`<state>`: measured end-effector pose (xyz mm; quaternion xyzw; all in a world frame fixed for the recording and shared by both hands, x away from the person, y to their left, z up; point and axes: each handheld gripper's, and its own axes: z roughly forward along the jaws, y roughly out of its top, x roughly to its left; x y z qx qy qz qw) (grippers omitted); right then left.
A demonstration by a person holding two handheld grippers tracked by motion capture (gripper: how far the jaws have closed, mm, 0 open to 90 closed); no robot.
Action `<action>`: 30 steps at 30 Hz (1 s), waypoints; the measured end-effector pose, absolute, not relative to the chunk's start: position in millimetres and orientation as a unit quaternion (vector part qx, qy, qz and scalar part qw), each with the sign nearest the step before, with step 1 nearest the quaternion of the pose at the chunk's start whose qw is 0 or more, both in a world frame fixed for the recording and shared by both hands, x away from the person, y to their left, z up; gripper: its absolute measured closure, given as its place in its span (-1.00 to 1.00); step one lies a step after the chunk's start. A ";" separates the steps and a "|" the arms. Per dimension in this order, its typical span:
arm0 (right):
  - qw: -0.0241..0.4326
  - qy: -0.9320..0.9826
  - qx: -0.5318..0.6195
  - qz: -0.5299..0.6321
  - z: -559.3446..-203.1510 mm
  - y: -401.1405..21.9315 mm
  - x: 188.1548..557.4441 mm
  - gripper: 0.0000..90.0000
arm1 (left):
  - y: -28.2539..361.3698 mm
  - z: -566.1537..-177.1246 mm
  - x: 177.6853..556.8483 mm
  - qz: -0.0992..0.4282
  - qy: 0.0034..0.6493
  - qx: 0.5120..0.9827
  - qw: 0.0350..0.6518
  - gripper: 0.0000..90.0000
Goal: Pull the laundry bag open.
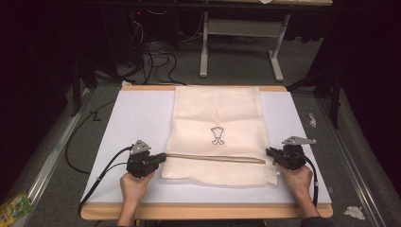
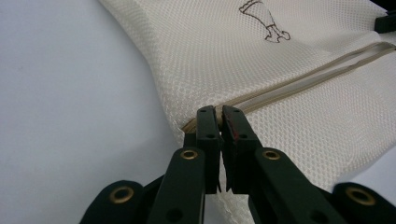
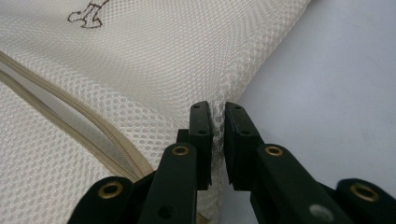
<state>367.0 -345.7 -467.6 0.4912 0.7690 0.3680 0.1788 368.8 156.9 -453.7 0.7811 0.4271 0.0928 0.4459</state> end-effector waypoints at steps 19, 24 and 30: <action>0.175 0.767 0.498 0.364 -469.7 -345.9 369.4 0.59 | 155.4 -457.3 369.5 0.089 0.436 0.780 0.439 0.86; 0.179 0.759 0.504 0.372 -467.4 -347.4 368.6 0.34 | 155.7 -453.0 371.5 0.094 0.434 0.776 0.449 0.62; 0.196 0.738 0.506 0.401 -456.9 -351.4 365.5 0.23 | 159.3 -445.6 372.4 0.106 0.438 0.762 0.465 0.31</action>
